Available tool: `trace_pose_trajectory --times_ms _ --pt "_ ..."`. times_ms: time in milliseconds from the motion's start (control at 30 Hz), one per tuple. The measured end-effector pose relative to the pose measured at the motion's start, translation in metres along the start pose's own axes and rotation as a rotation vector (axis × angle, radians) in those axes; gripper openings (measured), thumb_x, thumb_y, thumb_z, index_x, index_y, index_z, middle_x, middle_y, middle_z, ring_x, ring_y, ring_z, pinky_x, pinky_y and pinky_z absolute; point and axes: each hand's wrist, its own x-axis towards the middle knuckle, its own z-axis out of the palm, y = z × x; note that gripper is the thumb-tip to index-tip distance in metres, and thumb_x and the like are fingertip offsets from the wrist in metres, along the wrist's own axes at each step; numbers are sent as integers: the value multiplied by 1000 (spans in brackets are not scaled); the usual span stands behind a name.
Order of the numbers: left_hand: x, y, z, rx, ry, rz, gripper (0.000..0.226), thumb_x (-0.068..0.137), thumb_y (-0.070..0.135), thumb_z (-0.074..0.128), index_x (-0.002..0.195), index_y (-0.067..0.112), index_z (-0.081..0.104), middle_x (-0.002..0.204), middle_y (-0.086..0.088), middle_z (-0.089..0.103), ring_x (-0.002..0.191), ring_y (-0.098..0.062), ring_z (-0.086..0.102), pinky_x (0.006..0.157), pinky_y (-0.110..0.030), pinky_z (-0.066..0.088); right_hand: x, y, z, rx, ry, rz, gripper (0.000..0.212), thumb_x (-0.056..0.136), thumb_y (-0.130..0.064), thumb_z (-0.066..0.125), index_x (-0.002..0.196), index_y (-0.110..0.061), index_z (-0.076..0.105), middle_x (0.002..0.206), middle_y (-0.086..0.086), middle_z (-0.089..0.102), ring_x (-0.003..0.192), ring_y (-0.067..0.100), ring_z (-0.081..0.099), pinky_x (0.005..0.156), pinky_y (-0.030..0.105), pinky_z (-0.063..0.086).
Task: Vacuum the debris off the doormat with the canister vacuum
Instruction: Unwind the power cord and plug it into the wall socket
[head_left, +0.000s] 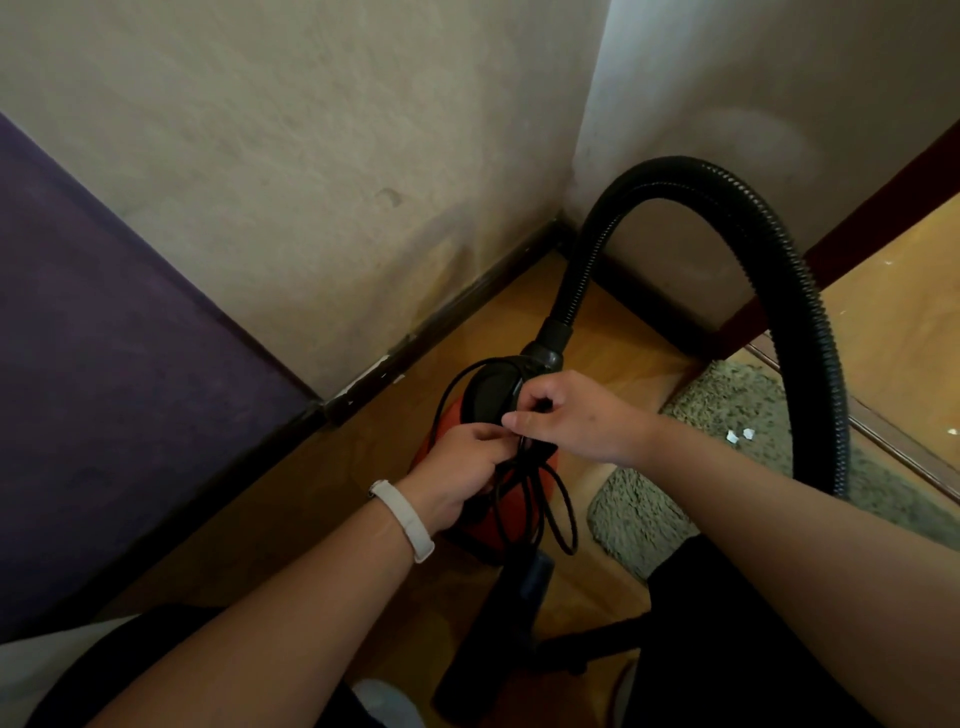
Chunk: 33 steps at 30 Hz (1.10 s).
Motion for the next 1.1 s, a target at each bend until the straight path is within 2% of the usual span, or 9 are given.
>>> trace_pose_trajectory --times_ms 200,400,467,567,700,900,967,1033,1100 --pt "-7 6 -4 -134 76 114 19 102 16 55 104 13 74 101 -10 77 98 -27 73 87 -40 57 -2 2 -6 38 120 21 33 95 -38 64 74 -12 63 63 -1 54 57 10 49 56 30 37" --pt "-10 20 -6 -192 214 113 18 104 21 51 102 11 67 92 -11 75 79 -23 73 68 -36 56 -9 -5 -7 121 35 20 31 91 -38 70 72 -14 64 67 9 58 63 14 52 59 32 39" --pt "-10 28 -8 -211 255 135 18 105 21 48 104 10 62 90 -10 74 75 -23 72 73 -39 56 -12 -7 -12 95 -6 32 29 91 -37 70 72 -16 63 64 1 54 59 9 48 57 27 36" --pt "-12 42 -11 -261 314 180 17 107 20 45 98 12 57 81 -6 70 61 -17 67 57 -31 54 -18 -5 -17 22 -36 37 30 95 -36 65 76 -13 60 63 -6 49 54 6 44 54 23 35" --pt "-20 58 -15 -395 363 250 22 108 20 43 92 10 54 71 -4 58 46 -11 54 42 -22 48 -23 5 -24 -7 104 133 36 98 -39 59 89 -5 64 74 7 58 64 16 53 58 31 40" --pt "-28 63 -14 -412 441 324 21 108 22 41 94 13 55 73 -3 55 52 -11 49 43 -21 47 -32 15 -31 99 252 241 28 100 -39 55 90 -14 63 75 4 58 58 17 57 56 34 54" --pt "-30 63 -12 -436 464 324 21 108 21 41 94 14 54 74 -4 54 56 -12 50 44 -21 48 -33 13 -30 88 210 224 26 99 -44 55 91 -20 63 85 4 62 69 18 61 68 40 57" --pt "-32 65 -8 -506 466 297 19 108 21 41 95 15 52 77 -4 53 60 -14 50 43 -22 49 -34 10 -27 -44 169 144 24 95 -47 59 99 -24 63 100 -1 61 94 18 61 84 39 52" --pt "-34 69 -3 -612 438 274 16 108 21 40 97 16 51 78 -4 53 63 -15 51 47 -25 51 -33 7 -19 -189 194 32 33 92 -49 63 116 -26 62 119 -4 53 118 18 50 102 35 44"
